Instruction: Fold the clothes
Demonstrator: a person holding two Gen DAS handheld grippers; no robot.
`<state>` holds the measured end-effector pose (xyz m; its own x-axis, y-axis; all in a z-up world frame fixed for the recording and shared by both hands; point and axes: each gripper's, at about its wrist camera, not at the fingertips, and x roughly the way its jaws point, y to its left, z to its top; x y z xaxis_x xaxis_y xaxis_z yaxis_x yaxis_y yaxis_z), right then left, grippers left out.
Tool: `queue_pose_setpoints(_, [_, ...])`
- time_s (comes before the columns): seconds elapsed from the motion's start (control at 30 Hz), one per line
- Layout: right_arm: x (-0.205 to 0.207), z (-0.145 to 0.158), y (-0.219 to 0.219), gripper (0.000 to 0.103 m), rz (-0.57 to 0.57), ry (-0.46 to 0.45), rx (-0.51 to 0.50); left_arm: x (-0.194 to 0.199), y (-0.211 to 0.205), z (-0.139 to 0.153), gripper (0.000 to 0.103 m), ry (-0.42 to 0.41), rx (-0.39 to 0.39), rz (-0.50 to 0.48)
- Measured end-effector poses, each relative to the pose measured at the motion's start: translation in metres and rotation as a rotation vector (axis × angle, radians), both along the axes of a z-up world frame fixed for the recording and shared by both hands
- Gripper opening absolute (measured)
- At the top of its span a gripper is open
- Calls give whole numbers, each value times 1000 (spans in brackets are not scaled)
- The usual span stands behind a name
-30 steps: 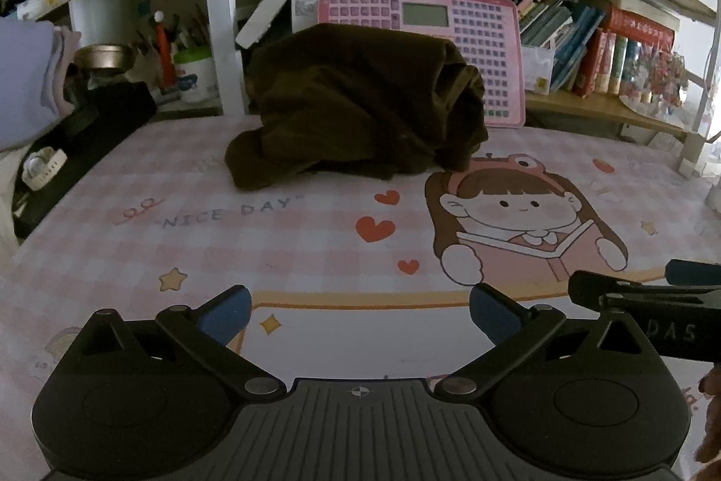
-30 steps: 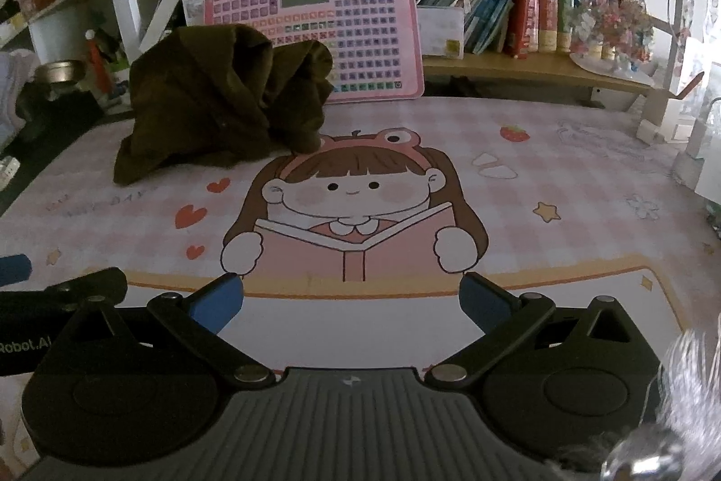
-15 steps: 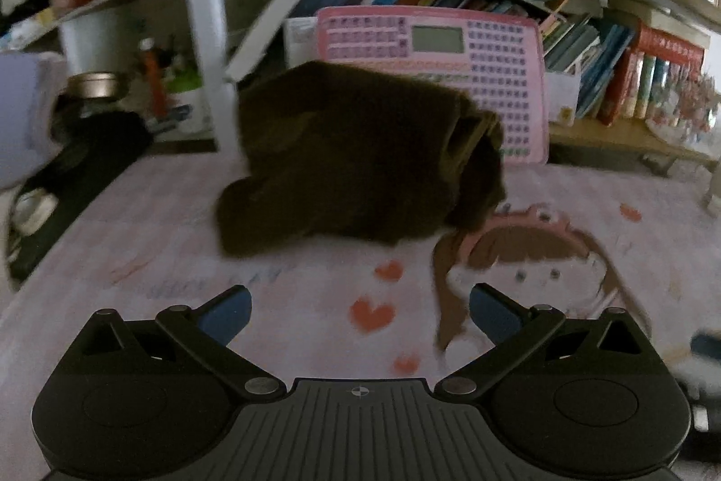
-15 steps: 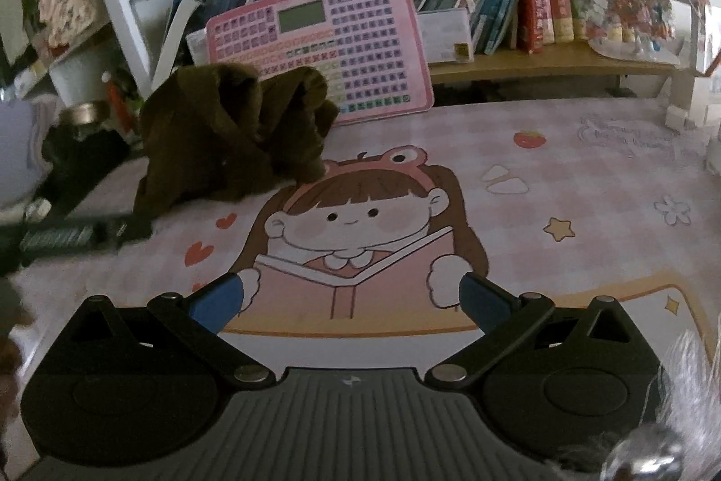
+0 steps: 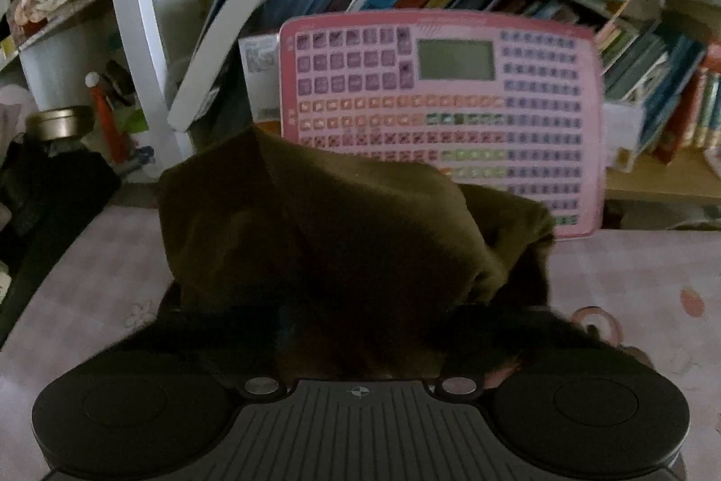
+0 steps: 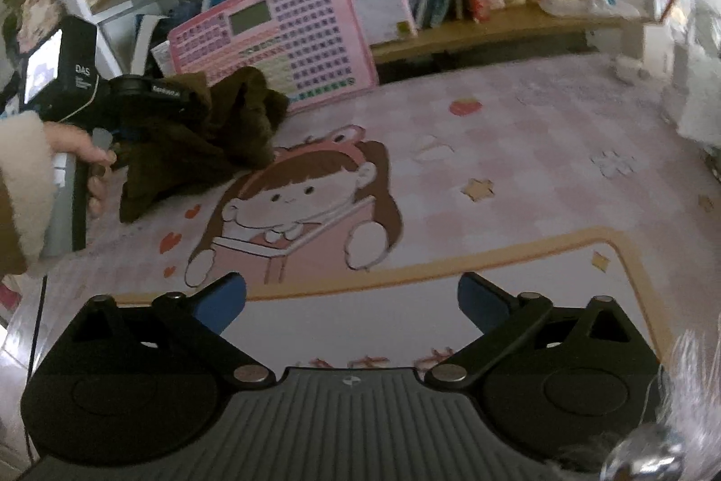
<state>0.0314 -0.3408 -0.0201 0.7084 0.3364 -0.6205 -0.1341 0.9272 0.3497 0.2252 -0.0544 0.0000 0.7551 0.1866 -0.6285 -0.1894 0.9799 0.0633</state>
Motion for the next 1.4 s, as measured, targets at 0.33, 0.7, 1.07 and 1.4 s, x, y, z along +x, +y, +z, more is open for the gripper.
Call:
queue_pose_setpoints(0.33, [10, -3, -19, 101, 90, 77, 189, -91, 29, 14, 2, -51, -31, 13])
queue_pose_setpoints(0.7, [53, -30, 0, 100, 112, 366, 671, -261, -52, 20, 2, 50, -140, -206])
queue_pose_setpoints(1.07, [78, -67, 31, 70, -10, 616, 987, -330, -52, 75, 2, -149, -310, -265])
queue_pose_setpoints(1.4, [112, -56, 9, 5, -102, 517, 1010, -337, -20, 90, 2, -191, -432, -363])
